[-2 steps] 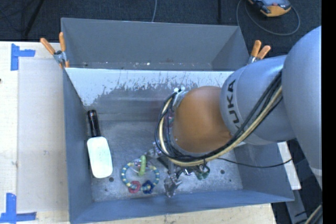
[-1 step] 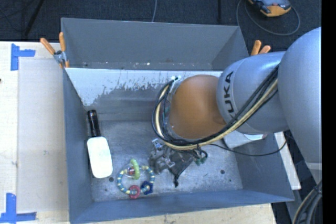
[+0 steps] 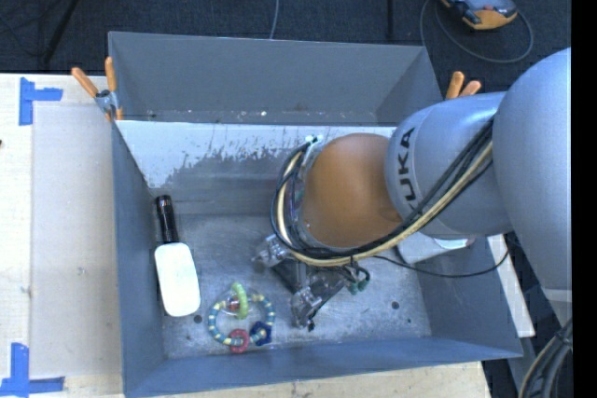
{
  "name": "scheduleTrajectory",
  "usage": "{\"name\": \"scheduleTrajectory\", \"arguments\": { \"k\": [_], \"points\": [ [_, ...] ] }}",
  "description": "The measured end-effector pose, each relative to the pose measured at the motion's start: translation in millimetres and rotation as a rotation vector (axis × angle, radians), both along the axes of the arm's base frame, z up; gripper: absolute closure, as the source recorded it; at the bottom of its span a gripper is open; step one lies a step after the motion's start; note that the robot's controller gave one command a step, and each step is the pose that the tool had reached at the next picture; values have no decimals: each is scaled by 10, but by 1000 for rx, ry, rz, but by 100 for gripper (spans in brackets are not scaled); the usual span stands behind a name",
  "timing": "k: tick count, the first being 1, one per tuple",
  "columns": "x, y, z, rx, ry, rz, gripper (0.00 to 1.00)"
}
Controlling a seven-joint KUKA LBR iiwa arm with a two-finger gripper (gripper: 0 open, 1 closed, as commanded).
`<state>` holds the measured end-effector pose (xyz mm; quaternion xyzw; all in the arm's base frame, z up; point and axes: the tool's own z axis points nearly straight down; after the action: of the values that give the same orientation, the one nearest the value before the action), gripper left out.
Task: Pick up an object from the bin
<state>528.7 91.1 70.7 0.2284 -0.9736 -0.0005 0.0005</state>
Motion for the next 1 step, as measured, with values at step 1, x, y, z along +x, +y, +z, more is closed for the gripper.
{"name": "scheduleTrajectory", "arguments": {
  "k": [1],
  "points": [
    [0, -1, 0, 0, 0, -1, 0]
  ]
}}
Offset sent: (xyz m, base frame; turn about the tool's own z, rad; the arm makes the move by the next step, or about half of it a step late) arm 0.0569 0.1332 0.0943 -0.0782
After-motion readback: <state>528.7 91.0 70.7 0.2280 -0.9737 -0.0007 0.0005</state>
